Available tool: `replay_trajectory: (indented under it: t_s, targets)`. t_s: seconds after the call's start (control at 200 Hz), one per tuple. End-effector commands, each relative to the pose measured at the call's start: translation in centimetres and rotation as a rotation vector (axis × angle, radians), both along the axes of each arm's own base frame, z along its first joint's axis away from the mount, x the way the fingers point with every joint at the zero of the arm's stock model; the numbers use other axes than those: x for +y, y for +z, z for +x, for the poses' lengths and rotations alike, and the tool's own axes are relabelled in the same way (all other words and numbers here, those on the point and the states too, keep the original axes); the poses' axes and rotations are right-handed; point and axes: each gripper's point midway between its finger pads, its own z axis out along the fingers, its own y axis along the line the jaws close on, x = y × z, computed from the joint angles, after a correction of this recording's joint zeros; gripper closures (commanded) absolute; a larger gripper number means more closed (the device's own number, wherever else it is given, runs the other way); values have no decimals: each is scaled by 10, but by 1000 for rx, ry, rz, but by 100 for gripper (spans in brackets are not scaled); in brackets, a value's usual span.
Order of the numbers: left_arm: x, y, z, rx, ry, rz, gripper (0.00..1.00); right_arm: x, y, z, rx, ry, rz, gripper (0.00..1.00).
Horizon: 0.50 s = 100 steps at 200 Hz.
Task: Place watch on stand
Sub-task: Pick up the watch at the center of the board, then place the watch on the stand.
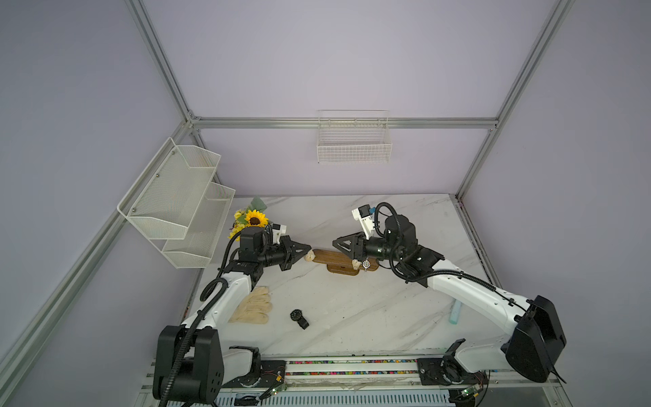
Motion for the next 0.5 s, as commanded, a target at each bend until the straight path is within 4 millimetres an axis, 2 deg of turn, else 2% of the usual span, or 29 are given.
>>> replay_trajectory:
  t_s: [0.0,0.285,0.32,0.34,0.395,0.495]
  targets:
    - [2,-17,1,32,-5,-23,100,-2,-29,-9,18,-44,-124,65]
    - [5,-44,7,116,14,-35,100,1,-48,-13,75,-48,-122,66]
    - [5,-42,9,106,13,-41,100,1,-51,-12,78,-49,-130,66]
    - [6,-52,12,136,15,-44,100,1,-52,-12,80,-50,-134,66]
    - [6,-55,17,142,19,-50,100,1,-56,-12,86,-53,-143,66]
    - [8,-66,23,165,26,-42,100,-1,-54,-12,81,-58,-141,67]
